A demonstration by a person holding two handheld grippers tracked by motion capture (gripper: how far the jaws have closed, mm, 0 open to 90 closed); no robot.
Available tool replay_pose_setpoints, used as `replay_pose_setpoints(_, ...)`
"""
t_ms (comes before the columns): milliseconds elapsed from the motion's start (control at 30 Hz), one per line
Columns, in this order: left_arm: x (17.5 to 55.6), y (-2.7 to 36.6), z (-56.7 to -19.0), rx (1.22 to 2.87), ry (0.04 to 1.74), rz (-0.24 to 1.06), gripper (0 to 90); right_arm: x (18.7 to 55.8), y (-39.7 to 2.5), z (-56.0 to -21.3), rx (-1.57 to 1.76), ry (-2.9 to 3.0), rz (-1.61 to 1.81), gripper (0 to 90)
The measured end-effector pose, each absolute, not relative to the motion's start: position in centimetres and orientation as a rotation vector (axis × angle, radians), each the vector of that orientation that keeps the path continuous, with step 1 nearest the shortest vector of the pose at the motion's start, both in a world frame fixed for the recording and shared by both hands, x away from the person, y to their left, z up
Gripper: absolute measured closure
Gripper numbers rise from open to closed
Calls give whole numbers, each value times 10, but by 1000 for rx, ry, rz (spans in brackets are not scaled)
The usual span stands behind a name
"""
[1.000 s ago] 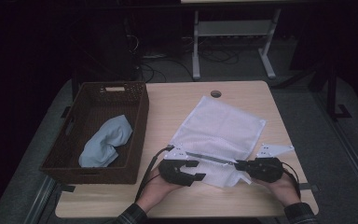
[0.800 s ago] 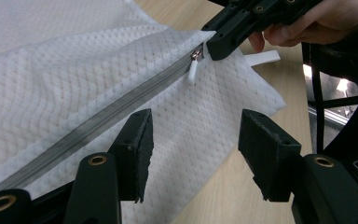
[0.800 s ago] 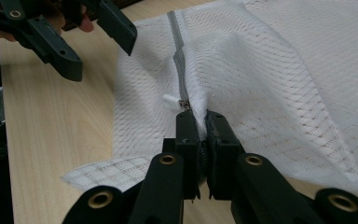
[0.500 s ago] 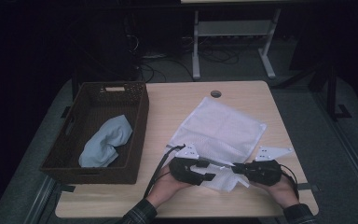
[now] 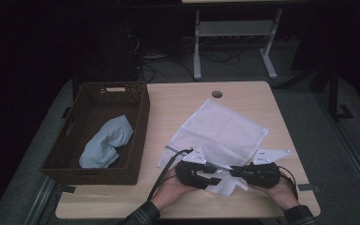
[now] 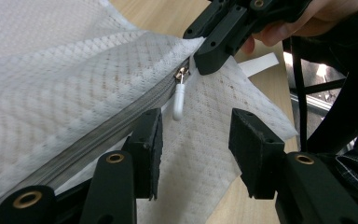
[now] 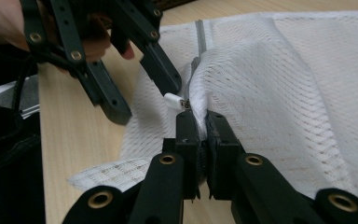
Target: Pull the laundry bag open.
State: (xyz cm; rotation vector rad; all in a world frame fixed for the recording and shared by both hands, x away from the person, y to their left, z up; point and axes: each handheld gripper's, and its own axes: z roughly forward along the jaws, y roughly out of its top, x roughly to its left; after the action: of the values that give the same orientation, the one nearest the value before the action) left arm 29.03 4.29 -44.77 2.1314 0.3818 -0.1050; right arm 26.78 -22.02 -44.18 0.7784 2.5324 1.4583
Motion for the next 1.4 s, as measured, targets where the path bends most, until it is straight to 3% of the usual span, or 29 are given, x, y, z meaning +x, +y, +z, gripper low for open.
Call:
replay_pose_setpoints(700, 297, 27, -452, 2135, 376, -145, 711, 264, -214, -442, 735, 2549, 1493, 842)
replay_pose_setpoints(1033, 301, 29, -452, 2128, 397, -165, 849, 262, -214, -441, 731, 2545, 1502, 842)
replay_pose_setpoints(1400, 301, 33, -451, 2132, 420, -182, 864, 261, -212, -441, 724, 2547, 1492, 843)
